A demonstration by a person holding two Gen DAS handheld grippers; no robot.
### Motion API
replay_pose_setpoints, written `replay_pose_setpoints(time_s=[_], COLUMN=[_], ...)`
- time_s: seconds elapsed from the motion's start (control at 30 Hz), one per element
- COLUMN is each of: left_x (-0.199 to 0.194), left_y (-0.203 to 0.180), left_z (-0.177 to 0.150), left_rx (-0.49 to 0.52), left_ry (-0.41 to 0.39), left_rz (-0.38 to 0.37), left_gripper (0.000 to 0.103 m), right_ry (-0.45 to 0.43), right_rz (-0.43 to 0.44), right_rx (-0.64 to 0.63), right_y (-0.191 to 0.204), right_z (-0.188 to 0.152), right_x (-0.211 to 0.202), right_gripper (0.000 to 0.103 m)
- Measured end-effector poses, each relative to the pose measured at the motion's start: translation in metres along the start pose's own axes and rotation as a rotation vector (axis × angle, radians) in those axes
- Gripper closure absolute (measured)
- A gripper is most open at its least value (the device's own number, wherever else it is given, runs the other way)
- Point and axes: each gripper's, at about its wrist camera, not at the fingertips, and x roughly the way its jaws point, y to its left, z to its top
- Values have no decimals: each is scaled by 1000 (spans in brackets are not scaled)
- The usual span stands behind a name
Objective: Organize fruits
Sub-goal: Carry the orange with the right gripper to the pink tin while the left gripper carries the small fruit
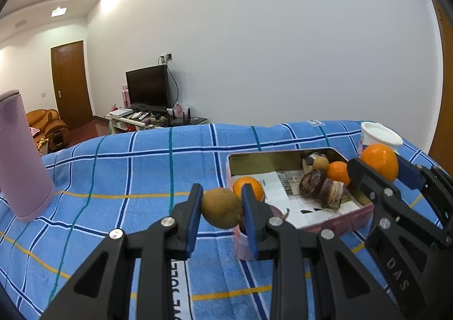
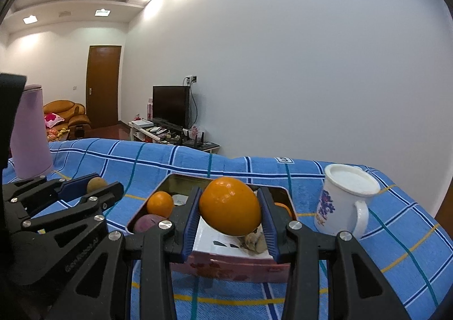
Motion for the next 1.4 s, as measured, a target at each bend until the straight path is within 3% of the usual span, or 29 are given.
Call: replay_pose_setpoints(time_s=[0.9, 1.4], left_x=[-7, 0], left_y=[-53, -54], left_z=[-2, 6], left_rx=[53, 36], left_ry=[-12, -9], left_rz=[-96, -134], left_gripper=[73, 73], right_ry=[-10, -20], right_rz=[-118, -175], right_rx=[48, 45], right_y=[-49, -58], right_z=[-9, -6], right_x=[-20, -18], right_gripper=[61, 61])
